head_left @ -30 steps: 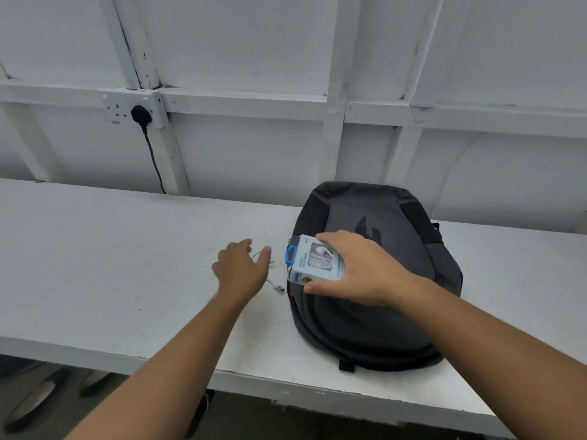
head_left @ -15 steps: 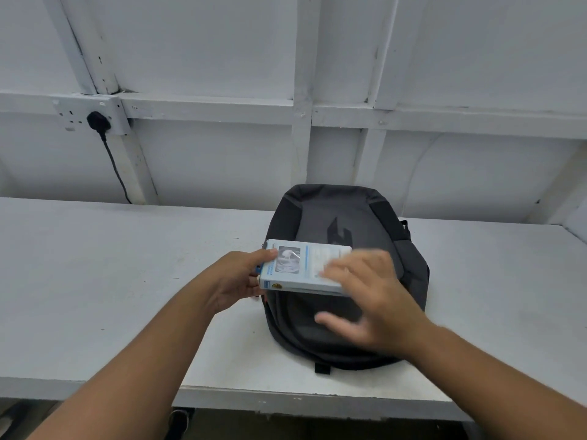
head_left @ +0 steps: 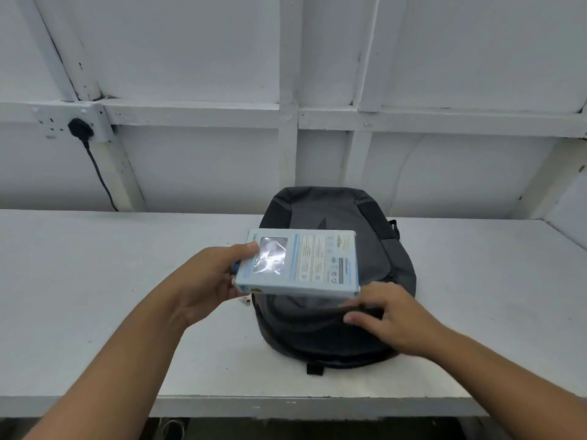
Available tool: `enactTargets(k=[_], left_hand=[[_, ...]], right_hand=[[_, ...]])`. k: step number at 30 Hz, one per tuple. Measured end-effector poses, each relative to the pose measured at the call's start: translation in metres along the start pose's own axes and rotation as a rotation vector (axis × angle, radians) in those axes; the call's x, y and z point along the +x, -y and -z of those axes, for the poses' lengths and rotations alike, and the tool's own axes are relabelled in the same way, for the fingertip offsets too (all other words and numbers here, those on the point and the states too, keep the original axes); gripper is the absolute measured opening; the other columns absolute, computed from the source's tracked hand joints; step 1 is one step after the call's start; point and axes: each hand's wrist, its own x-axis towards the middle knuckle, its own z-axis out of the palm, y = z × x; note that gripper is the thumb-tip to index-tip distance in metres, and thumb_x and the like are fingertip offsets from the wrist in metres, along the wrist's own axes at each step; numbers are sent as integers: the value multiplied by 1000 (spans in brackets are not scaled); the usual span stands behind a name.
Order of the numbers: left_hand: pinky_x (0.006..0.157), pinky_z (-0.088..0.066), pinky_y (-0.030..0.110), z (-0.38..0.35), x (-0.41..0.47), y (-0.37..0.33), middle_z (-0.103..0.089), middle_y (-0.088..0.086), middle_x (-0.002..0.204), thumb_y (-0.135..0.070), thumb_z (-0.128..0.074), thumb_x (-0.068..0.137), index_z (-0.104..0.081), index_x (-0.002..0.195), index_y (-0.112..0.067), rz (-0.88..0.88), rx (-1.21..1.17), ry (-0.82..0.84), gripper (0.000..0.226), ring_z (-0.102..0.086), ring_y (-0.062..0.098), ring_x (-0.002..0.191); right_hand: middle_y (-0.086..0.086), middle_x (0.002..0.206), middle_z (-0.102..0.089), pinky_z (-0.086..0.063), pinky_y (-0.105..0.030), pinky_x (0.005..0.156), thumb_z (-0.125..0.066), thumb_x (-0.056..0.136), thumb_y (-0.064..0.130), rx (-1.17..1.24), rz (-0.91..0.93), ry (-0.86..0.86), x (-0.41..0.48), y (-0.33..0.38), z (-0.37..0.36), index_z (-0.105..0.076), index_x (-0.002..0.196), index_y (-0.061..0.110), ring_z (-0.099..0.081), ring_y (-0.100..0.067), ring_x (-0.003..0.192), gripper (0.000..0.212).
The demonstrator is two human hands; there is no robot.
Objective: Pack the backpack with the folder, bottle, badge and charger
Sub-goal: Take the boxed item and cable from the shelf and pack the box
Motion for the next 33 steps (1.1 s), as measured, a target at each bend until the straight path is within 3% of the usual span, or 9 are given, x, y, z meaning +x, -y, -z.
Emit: enactTargets(k=[2,6,10,13,16,19,25,30,33], left_hand=[[65,-64,28,3,-16,-4,-78,17,103,-27,-56,99,-72,110,-8,-17,2,28,27,-74,23,84],[61,-62,27,7,-32,-11,-77,19,102,-27,-57,96,-72,109,-4,-32,40,38,30,-75,26,84],[66,-64,29,6,-33,-8,-77,19,102,-28,-58,96,-73,108,-4,-27,82,13,30,-75,28,88],[77,-63,32,2,-28,-2,-79,16,100,-28,-60,97,-78,100,-6,-77,149,-41,28,-74,29,91],[78,-61,35,-8,-17,8,-81,2,91,-29,-69,93,-81,95,-18,-279,353,-159,17,-77,24,90],[67,-57,33,-11,1,27,-75,-8,86,-40,-75,87,-77,101,-23,-654,845,-374,22,-69,16,81],[65,-50,38,-31,47,70,-67,4,93,-23,-86,74,-73,111,-15,-998,1402,-303,40,-60,27,78],[63,-48,36,-49,73,85,-66,1,86,-24,-93,61,-76,101,-21,-897,1627,-251,44,-60,26,77],[73,-49,36,-55,84,81,-67,0,97,-32,-86,73,-74,113,-24,-784,1712,-234,43,-60,24,89]], right_hand=[[17,102,-76,-56,-31,89,-75,87,36,195,-112,66,15,5,13,-79,107,29,-68,-1,95,21],[7,96,-79,-58,-35,86,-74,89,31,293,-167,117,41,17,44,-82,96,25,-74,-16,92,12],[12,89,-79,-50,-19,78,-73,89,29,325,-156,49,64,36,79,-82,87,24,-72,-3,85,10],[10,91,-79,-49,-23,82,-75,87,34,341,-181,-70,85,44,104,-82,88,23,-72,-7,89,13],[2,94,-78,-53,-33,90,-76,86,39,365,-213,-178,103,50,126,-82,88,22,-70,-16,94,18],[1,98,-76,-53,-31,90,-75,87,38,383,-219,-264,116,56,141,-81,92,20,-69,-14,95,19],[0,88,-76,-52,-24,77,-74,89,36,396,-204,-322,122,61,136,-79,81,20,-68,-11,82,18],[4,79,-74,-50,-21,72,-74,89,35,411,-193,-345,121,61,136,-78,78,23,-67,-8,78,17],[5,78,-73,-50,-21,73,-74,89,34,414,-189,-357,122,60,137,-78,76,23,-67,-8,77,17]])
